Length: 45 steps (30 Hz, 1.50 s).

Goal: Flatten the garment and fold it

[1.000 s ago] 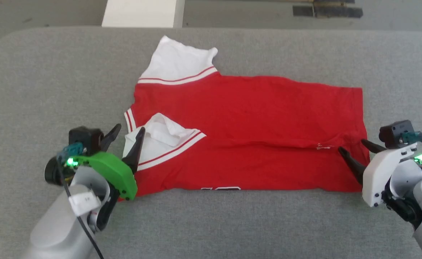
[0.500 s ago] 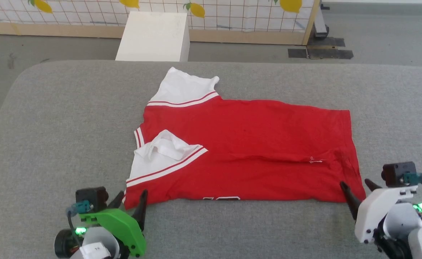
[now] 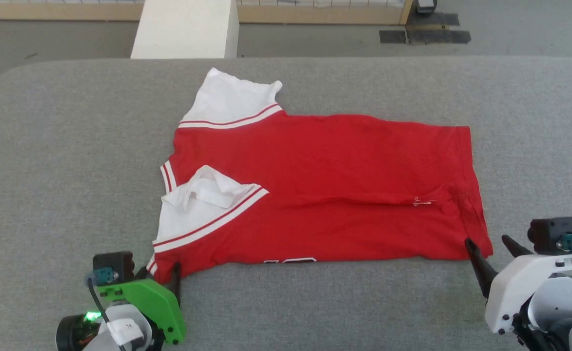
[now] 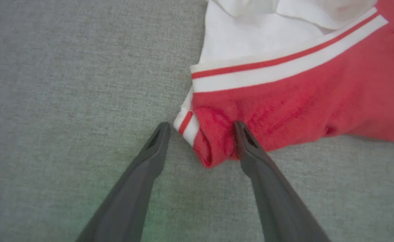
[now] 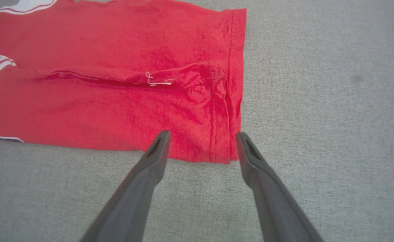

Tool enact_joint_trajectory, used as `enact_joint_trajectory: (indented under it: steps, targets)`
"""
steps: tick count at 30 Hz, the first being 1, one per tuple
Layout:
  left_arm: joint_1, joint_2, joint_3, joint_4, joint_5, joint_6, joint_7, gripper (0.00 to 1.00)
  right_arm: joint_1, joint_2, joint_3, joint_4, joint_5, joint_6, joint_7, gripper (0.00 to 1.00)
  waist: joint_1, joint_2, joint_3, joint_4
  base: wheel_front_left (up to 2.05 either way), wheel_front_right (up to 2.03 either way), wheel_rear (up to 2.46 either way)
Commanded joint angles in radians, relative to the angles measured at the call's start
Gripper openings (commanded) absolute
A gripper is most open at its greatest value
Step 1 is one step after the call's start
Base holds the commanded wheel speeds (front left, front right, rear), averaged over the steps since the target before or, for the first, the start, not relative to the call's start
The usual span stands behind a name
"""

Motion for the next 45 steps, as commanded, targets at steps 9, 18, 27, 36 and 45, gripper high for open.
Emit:
enact_joint_trajectory:
  steps: [9, 18, 27, 36, 45]
  targets:
    - [-0.019, -0.047, -0.017, 0.067, -0.028, -0.052, -0.027, 0.00, -0.006, 0.000, -0.045, -0.011, -0.052, -0.002, 0.023, 1.00, 0.0000, -0.0001, 0.034, 0.017, 0.00, 0.00, 0.00]
    - [-0.017, -0.042, -0.013, -0.038, 0.011, -0.064, -0.135, 0.00, -0.085, 0.052, -0.141, 0.137, -0.163, -0.002, 0.057, 1.00, 0.0000, -0.0001, -0.002, 0.071, 0.00, 0.00, 0.00]
    - [-0.014, -0.008, -0.034, -0.163, 0.044, -0.054, -0.130, 0.00, -0.129, 0.067, -0.158, 0.341, -0.162, -0.002, 0.082, 0.00, 0.0000, -0.0001, 0.022, 0.092, 0.00, 0.00, 0.00]
    - [0.037, 0.036, -0.028, -0.147, 0.028, -0.057, -0.116, 0.00, -0.134, 0.047, -0.172, 0.363, -0.145, -0.002, 0.033, 0.00, 0.0000, -0.0001, -0.067, 0.059, 0.00, 0.00, 0.00]
    - [0.166, 0.107, -0.028, -0.194, -0.009, -0.051, -0.077, 0.00, -0.002, 0.002, -0.167, 0.225, -0.043, -0.002, 0.148, 0.00, 0.0000, -0.0001, -0.180, 0.037, 0.00, 0.00, 0.00]
